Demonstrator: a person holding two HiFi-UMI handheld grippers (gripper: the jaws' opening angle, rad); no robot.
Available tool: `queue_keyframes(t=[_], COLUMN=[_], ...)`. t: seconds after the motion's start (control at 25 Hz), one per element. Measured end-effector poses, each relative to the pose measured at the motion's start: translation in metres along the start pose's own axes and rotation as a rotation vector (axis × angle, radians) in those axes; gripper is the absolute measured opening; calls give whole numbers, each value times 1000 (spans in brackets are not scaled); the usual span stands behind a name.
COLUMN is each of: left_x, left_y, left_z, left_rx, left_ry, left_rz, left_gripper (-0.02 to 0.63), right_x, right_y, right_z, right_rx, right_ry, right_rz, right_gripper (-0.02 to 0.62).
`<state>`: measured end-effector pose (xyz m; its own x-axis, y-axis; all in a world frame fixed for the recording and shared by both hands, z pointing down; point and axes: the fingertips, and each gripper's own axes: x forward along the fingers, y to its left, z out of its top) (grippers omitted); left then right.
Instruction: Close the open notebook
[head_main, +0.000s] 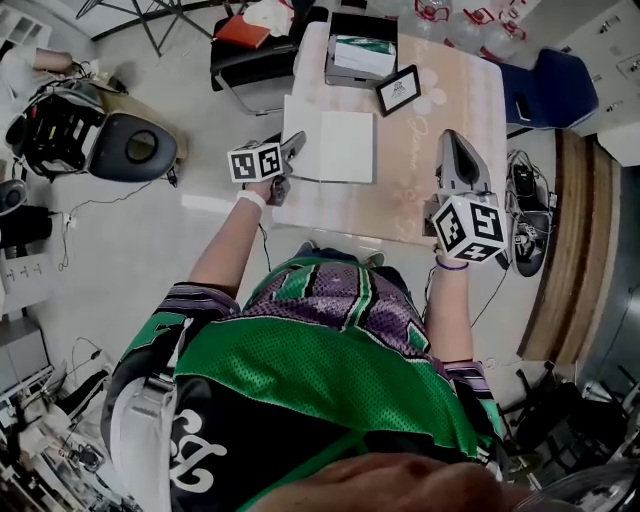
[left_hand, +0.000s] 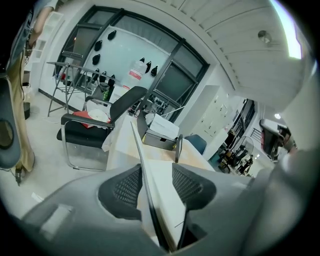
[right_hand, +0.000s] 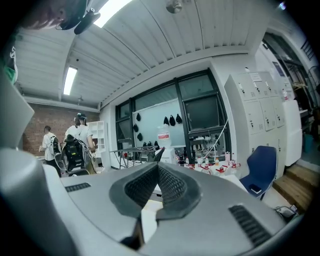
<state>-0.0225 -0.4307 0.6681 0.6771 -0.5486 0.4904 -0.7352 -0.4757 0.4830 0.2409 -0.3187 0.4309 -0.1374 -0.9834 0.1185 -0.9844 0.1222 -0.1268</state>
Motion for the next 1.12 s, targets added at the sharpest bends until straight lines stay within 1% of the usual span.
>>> queue_keyframes(t=[0.32,0.6,0.84,1.12], left_x=[6,18,47,82], left_y=[-34,-69,-99,-123], left_z=[7,11,-1,-21], left_rx=[1,27,62,84], left_ry=[-2,12,70,129], left_rz=[-58,-120,-193,-232], left_gripper=[193,193,193,193], right_x=[-1,-5,-25,-55], right_y=[-6,-15,-32,-58], right_z=[4,3,-3,-6], right_rx=[11,19,36,42], right_ry=[-12,-15,-3,-3], right_rz=[15,-2,-67,-153], right_gripper=[0,0,-1,0])
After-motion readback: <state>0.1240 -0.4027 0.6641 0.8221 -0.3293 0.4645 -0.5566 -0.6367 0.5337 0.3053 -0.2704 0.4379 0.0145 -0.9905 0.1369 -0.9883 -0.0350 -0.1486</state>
